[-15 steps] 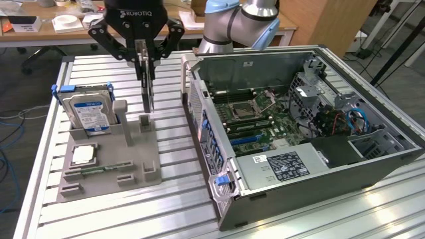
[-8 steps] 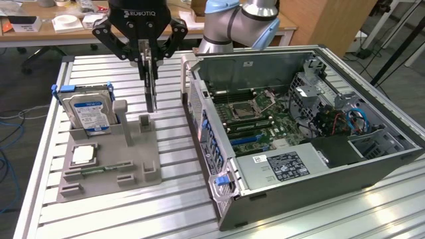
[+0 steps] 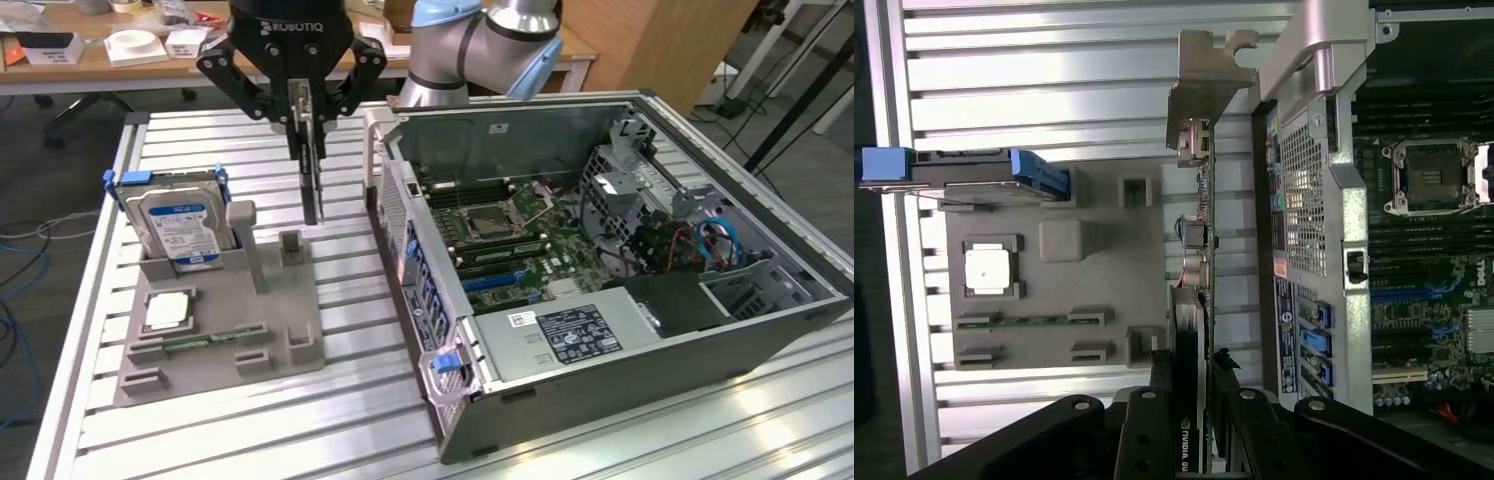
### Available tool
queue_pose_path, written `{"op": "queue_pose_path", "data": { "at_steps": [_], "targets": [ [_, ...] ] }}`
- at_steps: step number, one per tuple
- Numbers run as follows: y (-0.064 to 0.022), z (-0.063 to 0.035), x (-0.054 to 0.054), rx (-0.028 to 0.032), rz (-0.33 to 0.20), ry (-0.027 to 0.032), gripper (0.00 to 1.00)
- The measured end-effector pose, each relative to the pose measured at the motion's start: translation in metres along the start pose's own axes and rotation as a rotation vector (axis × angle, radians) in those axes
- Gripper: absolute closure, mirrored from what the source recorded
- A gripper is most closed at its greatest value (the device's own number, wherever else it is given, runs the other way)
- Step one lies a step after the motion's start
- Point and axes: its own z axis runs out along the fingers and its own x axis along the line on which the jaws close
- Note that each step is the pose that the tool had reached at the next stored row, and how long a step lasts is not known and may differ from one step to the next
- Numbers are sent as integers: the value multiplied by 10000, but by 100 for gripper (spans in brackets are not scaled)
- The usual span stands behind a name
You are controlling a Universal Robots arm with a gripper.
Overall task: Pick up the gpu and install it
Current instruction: 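Pick up the gpu and move the gpu toward the slot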
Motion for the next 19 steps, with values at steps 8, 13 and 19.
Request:
{"op": "queue_pose_path", "data": {
  "at_steps": [8,13,19],
  "targets": [
    [6,2,-69,-1,1,0,74],
    [11,3,-123,0,1,0,74],
    [14,4,-169,-1,0,0,74]
  ]
}}
